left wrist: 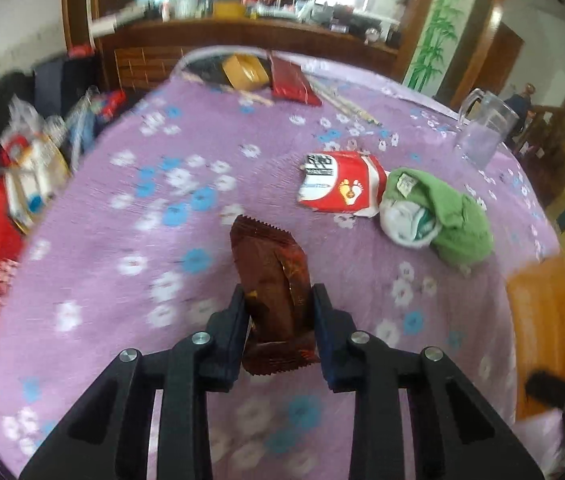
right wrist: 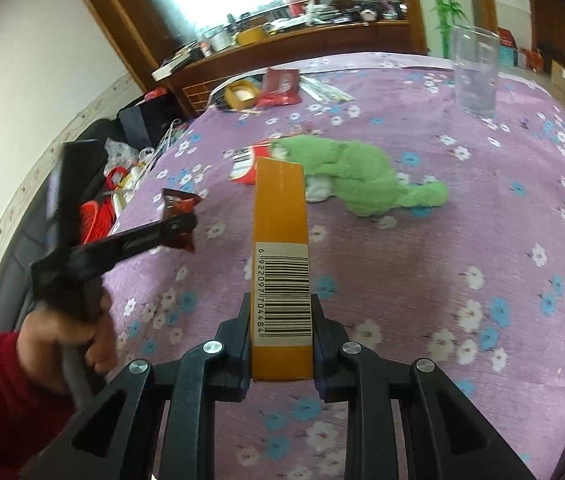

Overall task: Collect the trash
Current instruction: 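Carry the brown wrapper and orange box with both tools over the red basket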

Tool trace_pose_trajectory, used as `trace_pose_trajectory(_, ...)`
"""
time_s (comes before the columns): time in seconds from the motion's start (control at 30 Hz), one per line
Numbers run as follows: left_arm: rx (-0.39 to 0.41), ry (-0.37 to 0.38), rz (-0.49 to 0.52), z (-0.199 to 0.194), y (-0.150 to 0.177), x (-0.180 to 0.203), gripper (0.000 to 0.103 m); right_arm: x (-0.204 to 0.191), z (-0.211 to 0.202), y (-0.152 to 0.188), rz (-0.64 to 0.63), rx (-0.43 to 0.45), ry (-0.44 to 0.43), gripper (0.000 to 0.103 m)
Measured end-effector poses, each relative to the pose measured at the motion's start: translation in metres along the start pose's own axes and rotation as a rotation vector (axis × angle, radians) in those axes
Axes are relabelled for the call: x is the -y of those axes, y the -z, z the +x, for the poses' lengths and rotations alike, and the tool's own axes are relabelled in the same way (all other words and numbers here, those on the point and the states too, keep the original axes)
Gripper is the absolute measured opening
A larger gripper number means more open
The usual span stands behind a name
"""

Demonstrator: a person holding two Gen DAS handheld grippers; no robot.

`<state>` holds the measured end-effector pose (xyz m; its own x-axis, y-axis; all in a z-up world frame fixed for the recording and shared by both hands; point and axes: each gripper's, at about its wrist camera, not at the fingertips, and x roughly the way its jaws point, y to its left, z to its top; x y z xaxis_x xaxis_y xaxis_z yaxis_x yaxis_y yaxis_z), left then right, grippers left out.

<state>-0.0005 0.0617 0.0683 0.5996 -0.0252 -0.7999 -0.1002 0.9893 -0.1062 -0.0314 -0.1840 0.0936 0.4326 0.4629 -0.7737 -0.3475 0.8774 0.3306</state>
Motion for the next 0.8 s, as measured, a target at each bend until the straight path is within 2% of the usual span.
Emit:
trace_pose_trajectory(0.1, 0.044, -0.044, 0.026, -0.024, 0.013, -0.010, 0.029, -0.021, 0.011, -0.002, -0.032, -0.012, -0.007, 0.026)
trace_pose_trajectory(0.27, 0.069, -0.069, 0.001, -0.052, 0.025, -0.033, 0.030, -0.054, 0.026, -0.006, -0.072, -0.033, -0.016, 0.026)
trace_pose_trajectory(0.8, 0.132, -0.190, -0.006, -0.090, 0.034, -0.087, 0.030, -0.145, 0.055, -0.020, -0.188, -0.046, -0.068, 0.026)
